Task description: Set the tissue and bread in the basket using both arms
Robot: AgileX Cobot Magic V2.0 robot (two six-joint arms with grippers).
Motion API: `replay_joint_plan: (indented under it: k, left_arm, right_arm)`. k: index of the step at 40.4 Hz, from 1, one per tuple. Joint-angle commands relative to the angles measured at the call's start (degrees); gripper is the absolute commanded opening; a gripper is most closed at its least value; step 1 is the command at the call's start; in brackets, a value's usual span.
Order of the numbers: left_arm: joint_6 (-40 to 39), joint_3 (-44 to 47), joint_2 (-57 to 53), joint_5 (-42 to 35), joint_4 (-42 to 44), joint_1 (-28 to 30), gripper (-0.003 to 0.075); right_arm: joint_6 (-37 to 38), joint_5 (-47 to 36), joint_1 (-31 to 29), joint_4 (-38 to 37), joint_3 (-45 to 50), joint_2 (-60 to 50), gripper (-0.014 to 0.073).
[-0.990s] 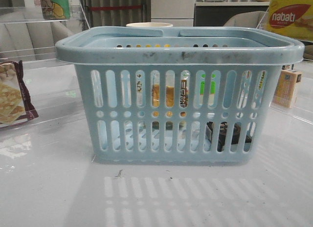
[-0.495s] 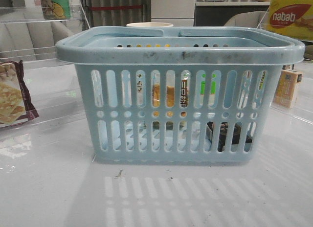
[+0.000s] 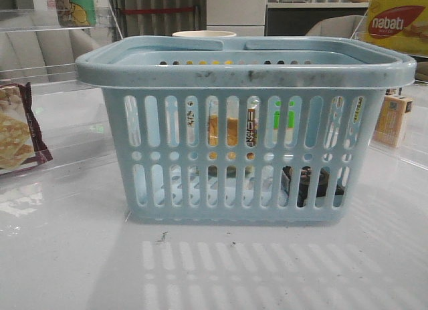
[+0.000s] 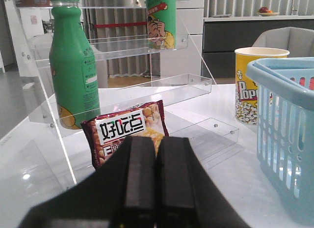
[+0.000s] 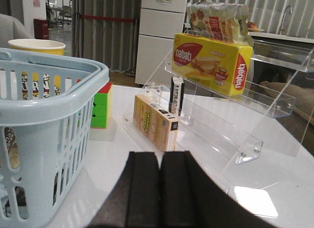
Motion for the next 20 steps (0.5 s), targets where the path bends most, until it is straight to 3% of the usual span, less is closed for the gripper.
replay_joint_plan:
  k: [1, 20]
  left_arm:
    - [-0.45, 0.03, -0.95, -4.99, -0.06, -0.42, 0.0091]
    - [-0.45, 0.03, -0.95, -4.99, -0.06, -0.42, 0.0091]
  right_arm:
    - [-0.71, -5.98, -0.65, 0.35, 0.08, -0.94, 0.0057]
    - [4.36, -6.44, -1.36, -3.48, 0.08, -0.94, 0.0057]
